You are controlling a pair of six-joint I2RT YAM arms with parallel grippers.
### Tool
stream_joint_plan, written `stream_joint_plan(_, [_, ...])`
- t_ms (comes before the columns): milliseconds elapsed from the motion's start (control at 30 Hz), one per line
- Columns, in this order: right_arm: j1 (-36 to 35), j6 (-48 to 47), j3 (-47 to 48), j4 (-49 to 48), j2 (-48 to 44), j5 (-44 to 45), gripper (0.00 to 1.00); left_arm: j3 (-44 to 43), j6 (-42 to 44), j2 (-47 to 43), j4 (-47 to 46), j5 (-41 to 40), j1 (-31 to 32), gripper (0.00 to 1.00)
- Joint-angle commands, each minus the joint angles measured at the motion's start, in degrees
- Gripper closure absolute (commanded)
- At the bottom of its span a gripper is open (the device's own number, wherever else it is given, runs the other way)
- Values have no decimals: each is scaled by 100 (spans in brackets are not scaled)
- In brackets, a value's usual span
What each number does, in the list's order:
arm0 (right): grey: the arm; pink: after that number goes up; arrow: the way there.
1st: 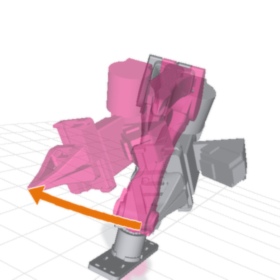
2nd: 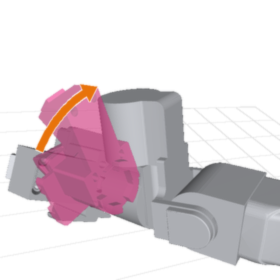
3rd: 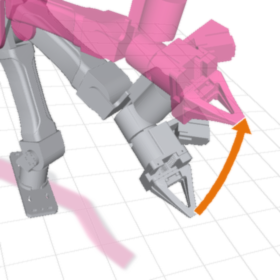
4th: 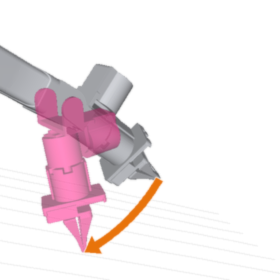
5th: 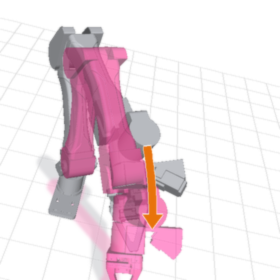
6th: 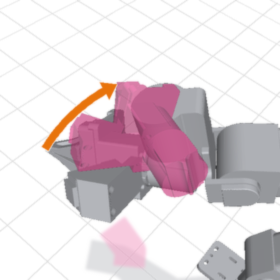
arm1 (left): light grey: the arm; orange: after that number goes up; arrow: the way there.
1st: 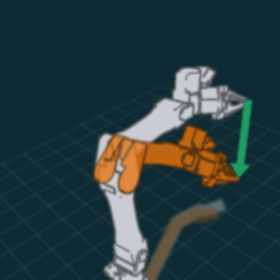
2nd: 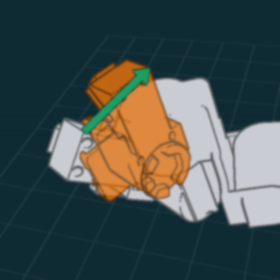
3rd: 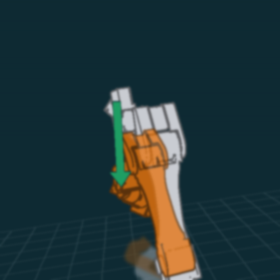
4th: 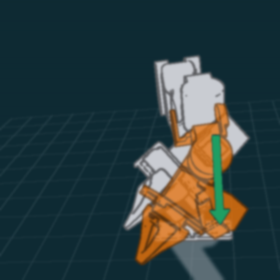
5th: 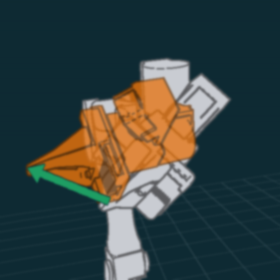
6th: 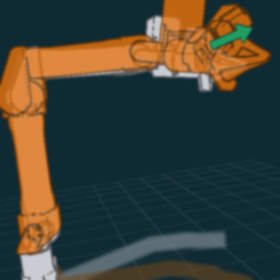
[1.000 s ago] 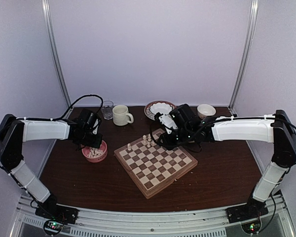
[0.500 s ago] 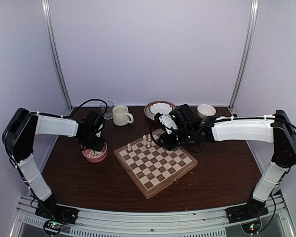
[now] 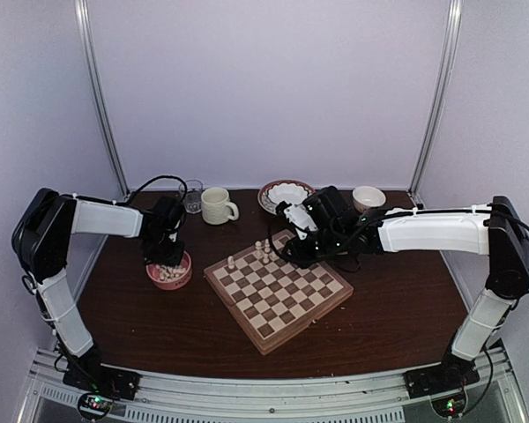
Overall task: Set up the chess pieces on the board
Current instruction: Pick up the king from the storage box.
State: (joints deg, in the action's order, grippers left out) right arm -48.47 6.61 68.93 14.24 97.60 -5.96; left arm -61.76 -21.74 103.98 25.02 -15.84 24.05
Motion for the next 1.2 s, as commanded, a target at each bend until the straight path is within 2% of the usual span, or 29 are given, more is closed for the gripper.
stream_joint_plan(0, [13, -19, -98, -128, -197, 83, 71, -82, -94, 148, 250, 199, -59, 78])
stream_joint_plan(133, [13, -20, -103, -133, -215, 82, 71, 29, -74, -61, 101, 396, -59, 86])
stream_joint_plan(300, [13, -28, -125, -180, -200, 69, 72, 459, -61, -575, -481, 658, -59, 85])
stream_joint_plan(667, [-31, -46, -347, -466, -426, 59, 72, 1371, 101, -2016, -1300, 357, -50, 87])
stream_joint_plan(833, [-78, -88, -436, -588, -541, 37, 72, 1830, 146, -2702, -1802, 519, -20, 87])
stream_joint_plan(1167, [-123, -143, -520, -717, -575, 19, 71, 2269, 105, -3123, -2453, 764, -15, 90])
